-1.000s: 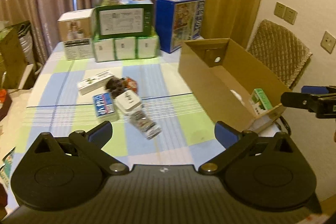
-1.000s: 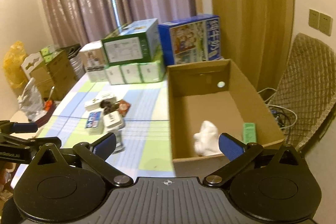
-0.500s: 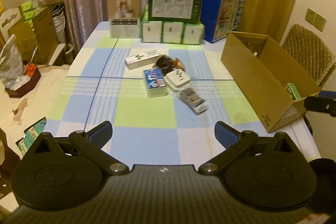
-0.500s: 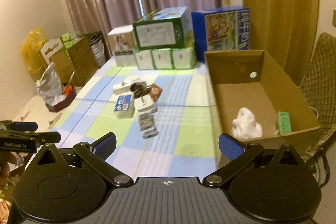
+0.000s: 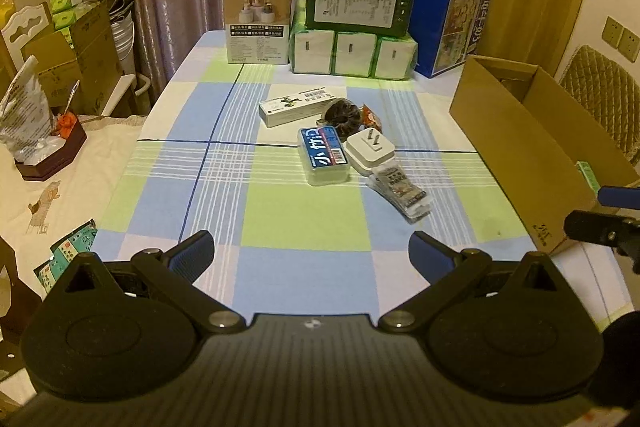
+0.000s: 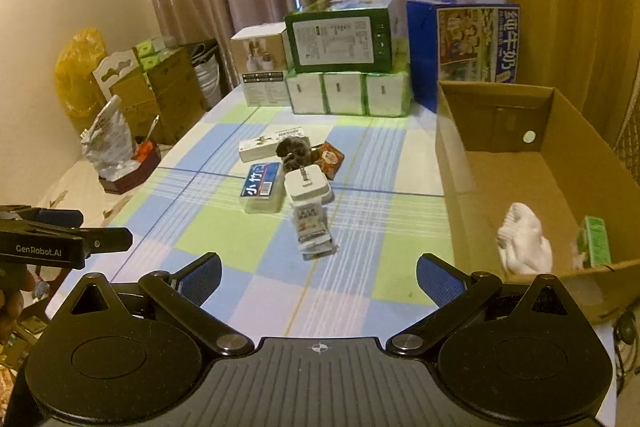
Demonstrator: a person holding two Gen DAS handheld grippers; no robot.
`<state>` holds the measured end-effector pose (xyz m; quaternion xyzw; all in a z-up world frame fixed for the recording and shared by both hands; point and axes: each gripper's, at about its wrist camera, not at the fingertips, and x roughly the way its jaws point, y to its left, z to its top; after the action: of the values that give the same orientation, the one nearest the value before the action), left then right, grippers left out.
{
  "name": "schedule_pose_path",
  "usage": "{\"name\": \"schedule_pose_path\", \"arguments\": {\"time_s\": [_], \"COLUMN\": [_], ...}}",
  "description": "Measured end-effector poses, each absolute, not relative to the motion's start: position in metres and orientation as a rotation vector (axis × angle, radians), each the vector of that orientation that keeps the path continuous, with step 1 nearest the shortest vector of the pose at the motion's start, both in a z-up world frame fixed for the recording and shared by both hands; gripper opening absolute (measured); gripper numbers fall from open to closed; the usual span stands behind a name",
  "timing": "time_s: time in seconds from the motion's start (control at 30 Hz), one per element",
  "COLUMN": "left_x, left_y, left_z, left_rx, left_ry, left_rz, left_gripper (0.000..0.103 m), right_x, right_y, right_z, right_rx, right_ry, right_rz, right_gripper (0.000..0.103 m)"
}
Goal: Organize objects
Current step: 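Move both tools back toward the remaining items on the table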
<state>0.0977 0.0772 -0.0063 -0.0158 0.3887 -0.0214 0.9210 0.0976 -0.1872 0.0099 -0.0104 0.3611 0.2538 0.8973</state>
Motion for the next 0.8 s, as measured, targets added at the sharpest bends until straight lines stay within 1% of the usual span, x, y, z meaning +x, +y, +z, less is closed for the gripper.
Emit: {"name": "schedule_pose_path", "arguments": {"time_s": [0.23,0.43,0.5,0.57,0.8], "left_x": [0.132,0.169,0.181,0.191,0.221], "left_y": [0.082,0.082,0.081,0.08,0.083], "left_z": [-0.023,-0.048,-0.059,-0.07,-0.098], "left_rx": [-0.023,-0.012,-0.007,-0.004,-0.032], "left_ry": [0.808,0.821,0.828,0.83,0.807], "left_rz": [-0.024,-0.016,-0.015,-0.014,-0.014], "left_gripper": [0.102,0.102,0.102,0.101,0.101], "right_x": [0.128,0.165,0.177,0.189,0.22], "right_y": [-0.163,-0.142,-0.137,-0.132,-0.114], "right_z": [-0.022,-0.057,-0.068,-0.079,-0.112], "right_rx": [-0.071,-0.115,-0.124,-0.133,-0.163], "right_ry": [0.77,0.771,0.775,0.781,0.782], "right_rz": [0.549,0.578,0.585,0.605,0.663], "right_gripper": [0.101,0.1,0.096,0.088,0.079]}}
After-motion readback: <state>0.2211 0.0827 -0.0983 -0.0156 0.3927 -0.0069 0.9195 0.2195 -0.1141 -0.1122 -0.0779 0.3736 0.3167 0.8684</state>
